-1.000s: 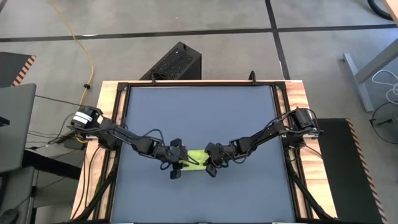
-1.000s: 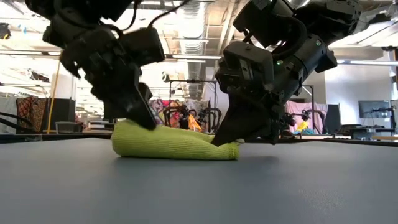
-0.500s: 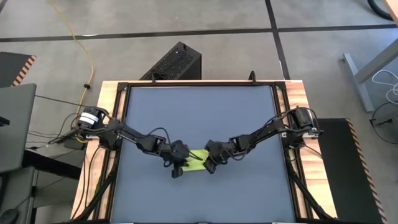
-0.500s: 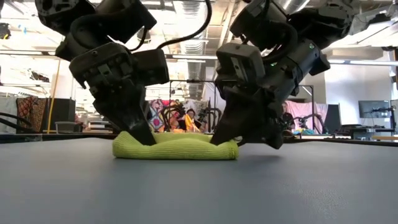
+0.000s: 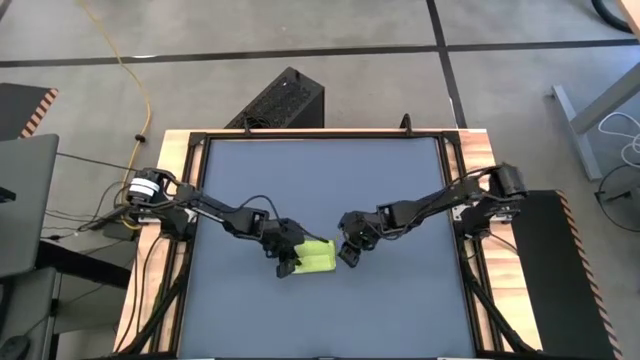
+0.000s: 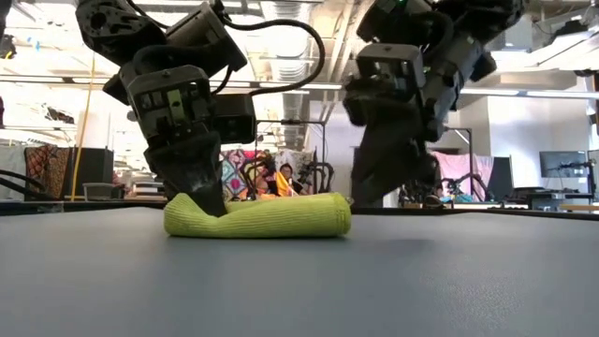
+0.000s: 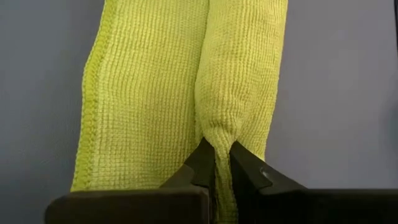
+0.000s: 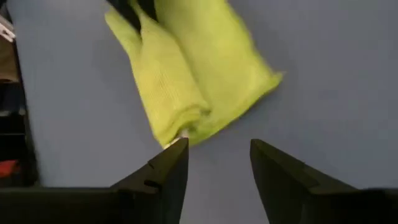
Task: Roll towel
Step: Roll the green microfiber towel
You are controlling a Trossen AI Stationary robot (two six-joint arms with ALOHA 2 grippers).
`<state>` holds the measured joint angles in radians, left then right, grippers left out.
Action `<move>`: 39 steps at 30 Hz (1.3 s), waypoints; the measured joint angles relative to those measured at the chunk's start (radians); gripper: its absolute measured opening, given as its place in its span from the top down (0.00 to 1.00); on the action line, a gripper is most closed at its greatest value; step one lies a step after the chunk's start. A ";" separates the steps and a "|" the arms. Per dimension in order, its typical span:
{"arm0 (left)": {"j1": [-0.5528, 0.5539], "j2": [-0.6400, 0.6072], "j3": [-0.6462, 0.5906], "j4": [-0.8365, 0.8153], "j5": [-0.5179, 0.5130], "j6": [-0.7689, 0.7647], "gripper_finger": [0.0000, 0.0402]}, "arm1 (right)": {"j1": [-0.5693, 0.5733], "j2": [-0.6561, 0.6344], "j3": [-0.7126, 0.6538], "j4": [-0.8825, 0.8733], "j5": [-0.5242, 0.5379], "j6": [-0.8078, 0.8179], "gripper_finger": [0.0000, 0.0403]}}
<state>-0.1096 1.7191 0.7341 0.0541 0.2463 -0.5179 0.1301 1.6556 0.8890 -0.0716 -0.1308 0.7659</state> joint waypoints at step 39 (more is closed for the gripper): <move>0.073 -0.015 -0.001 -0.055 0.198 0.064 0.85 | 0.162 0.231 0.026 0.300 0.361 -0.625 0.63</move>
<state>-0.0365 1.7037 0.7326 -0.0005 0.4447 -0.4538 0.2922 1.8862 0.9154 0.2287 0.2303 0.1406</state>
